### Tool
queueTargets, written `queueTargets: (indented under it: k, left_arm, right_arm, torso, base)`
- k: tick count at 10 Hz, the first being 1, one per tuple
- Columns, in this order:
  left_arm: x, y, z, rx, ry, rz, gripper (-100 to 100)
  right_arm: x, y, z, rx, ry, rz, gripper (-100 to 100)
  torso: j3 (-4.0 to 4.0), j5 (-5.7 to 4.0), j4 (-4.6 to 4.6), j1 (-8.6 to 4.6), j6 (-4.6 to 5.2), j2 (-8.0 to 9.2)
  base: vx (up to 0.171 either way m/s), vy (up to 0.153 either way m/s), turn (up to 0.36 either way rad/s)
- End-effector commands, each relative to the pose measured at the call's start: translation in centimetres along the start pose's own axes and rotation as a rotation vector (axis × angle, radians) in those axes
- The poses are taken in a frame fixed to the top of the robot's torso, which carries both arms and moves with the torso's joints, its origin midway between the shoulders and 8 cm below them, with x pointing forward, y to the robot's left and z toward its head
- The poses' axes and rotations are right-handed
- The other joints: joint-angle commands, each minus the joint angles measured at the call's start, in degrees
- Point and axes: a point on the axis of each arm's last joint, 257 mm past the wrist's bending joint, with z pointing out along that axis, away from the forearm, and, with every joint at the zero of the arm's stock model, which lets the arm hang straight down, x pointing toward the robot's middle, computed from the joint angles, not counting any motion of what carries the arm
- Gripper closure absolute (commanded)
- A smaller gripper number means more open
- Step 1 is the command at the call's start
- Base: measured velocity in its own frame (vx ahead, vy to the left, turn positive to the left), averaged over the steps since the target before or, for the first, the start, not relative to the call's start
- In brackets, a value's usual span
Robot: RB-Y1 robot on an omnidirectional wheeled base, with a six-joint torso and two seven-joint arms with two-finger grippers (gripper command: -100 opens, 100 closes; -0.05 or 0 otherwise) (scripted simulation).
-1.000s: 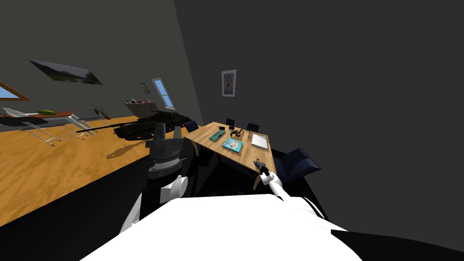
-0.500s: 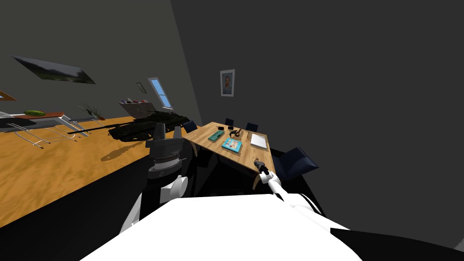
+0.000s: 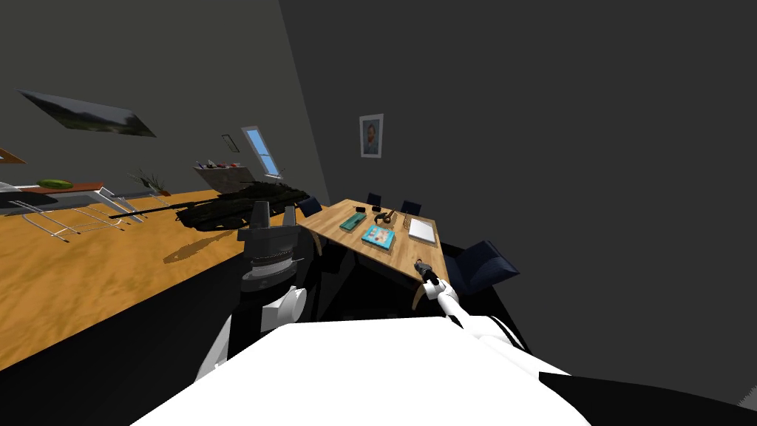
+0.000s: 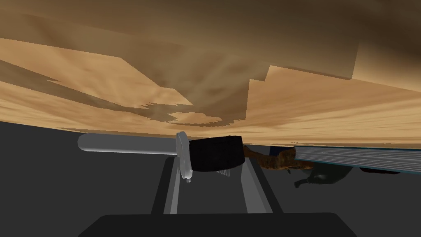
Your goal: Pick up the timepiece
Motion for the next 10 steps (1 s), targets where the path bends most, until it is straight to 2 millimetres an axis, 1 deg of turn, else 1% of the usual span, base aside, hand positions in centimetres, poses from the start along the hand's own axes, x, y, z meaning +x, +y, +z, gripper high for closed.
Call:
queueTargets:
  k: [1,2,3,4,5,6,7,8,9,10]
  left_arm:
    - [0.0,0.0,0.0,0.000,0.000,0.000,0]
    - [0.0,0.0,0.0,0.000,0.000,0.000,0]
    - [0.0,0.0,0.0,0.000,0.000,0.000,0]
    - [0.0,0.0,0.0,0.000,0.000,0.000,0]
    - [0.0,0.0,0.0,0.000,0.000,0.000,0]
    - [0.0,0.0,0.0,0.000,0.000,0.000,0]
    - [0.0,0.0,0.0,0.000,0.000,0.000,0]
    - [0.0,0.0,0.0,0.000,0.000,0.000,0]
    - [0.0,0.0,0.0,0.000,0.000,0.000,0]
    - [0.0,0.0,0.0,0.000,0.000,0.000,0]
  right_arm:
    - [0.6,-0.7,-0.4,0.008,0.007,0.005,100]
    - [0.6,-0.7,-0.4,0.008,0.007,0.008,100]
    - [1.0,-1.5,-0.8,0.018,0.011,0.008,100]
    - [1.0,-1.4,-0.8,0.018,0.011,0.021,100]
    - [1.3,-2.3,-1.3,0.030,0.014,0.013,100]
    - [1.3,-2.3,-1.3,0.029,0.015,0.031,100]
    - [1.7,-3.1,-1.8,0.043,0.017,0.023,100]
    - [1.7,-3.1,-1.8,0.042,0.017,0.039,100]
    - [2.3,-4.1,-2.4,0.059,0.025,0.032,100]
    - [2.0,-4.0,-2.3,0.057,0.019,0.042,100]
  torso:
    - [0.00,0.00,0.00,0.00,0.00,0.00]
    - [0.02,-0.02,-0.01,0.00,-0.04,0.04]
    - [0.00,-0.06,-0.03,0.00,-0.05,0.03]
    - [-0.02,-0.09,-0.06,0.02,-0.10,0.03]
    - [-0.04,-0.10,-0.08,0.02,-0.06,0.01]
    - [-0.05,-0.11,-0.10,0.02,-0.07,0.01]
    - [-0.06,-0.12,-0.11,0.00,-0.05,-0.01]
    - [-0.06,-0.12,-0.12,0.01,-0.06,0.01]
    - [-0.07,-0.13,-0.12,0.00,-0.04,-0.01]
    - [-0.09,-0.16,-0.17,0.00,-0.03,0.00]
  base:
    - [-0.013,-0.002,0.114]
    - [-0.015,-0.005,0.085]
    - [-0.016,0.001,0.145]
    - [-0.015,0.001,0.052]
    - [-0.014,0.005,0.102]
    - [-0.014,0.000,0.064]
    - [-0.019,0.003,0.126]
    - [-0.015,0.001,0.063]
    - [-0.011,0.002,0.116]
    - [-0.014,0.001,0.064]
